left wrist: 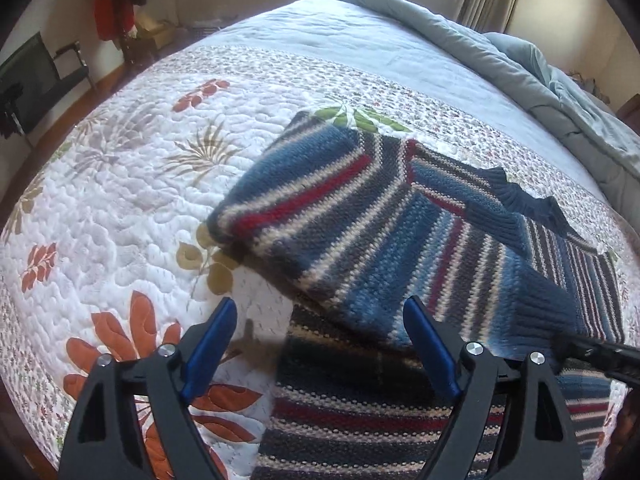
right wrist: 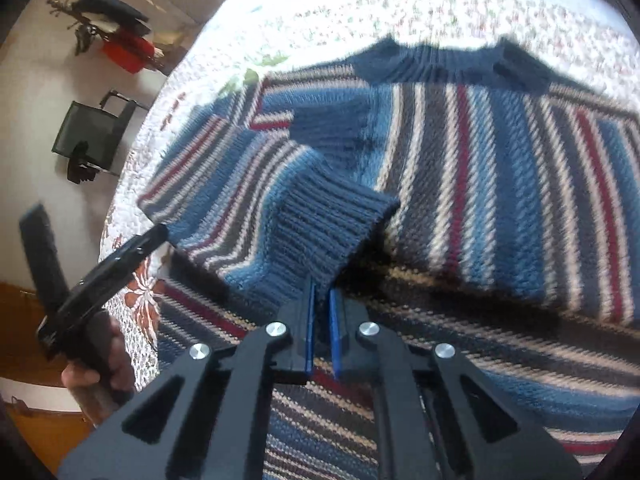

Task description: Fold small clothes

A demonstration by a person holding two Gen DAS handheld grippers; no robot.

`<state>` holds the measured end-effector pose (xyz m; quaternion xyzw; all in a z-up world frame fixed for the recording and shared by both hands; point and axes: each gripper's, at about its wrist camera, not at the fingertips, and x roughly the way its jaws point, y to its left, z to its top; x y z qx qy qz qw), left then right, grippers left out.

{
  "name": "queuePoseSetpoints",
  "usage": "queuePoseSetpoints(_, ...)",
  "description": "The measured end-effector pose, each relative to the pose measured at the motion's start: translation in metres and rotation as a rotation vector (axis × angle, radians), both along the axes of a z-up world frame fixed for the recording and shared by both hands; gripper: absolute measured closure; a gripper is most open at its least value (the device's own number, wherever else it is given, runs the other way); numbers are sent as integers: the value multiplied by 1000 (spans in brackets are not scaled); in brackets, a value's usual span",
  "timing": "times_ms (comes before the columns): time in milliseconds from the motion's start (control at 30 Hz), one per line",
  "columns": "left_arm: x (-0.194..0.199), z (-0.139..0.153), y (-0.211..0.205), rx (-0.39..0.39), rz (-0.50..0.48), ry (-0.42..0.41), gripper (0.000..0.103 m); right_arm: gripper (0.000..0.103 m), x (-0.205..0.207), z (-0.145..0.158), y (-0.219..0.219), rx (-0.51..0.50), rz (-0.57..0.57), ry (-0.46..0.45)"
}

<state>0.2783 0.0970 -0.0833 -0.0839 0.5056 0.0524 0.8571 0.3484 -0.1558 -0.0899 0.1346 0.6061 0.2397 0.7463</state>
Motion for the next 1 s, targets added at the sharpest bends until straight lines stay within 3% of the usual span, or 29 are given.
queuePoseSetpoints(133,-2,6,0,4,2,-27,16,98,6,30,-27,-34,-36,-75)
queuePoseSetpoints(400,0,-8,-25,46,-67,-2,15,98,17,77,-109,-252,-164,-243)
queuePoseSetpoints(533,1,-19,-42,89,-108,17,15,98,26,58,-146,-301,-229,-218)
queuePoseSetpoints(733,5,-43,-52,153,-128,74,15,97,41,-6,-167,-313,-253,-95)
queuePoseSetpoints(800,4,-45,-55,172,-136,71,14,90,43,-20,-165,-334,-230,-66)
queuePoseSetpoints(867,3,-43,-55,165,-143,66,13,89,39,-19,-166,-318,-231,-70)
queuePoseSetpoints(1000,0,-37,-56,122,-152,63,13,75,42,0,-174,-246,-259,-87)
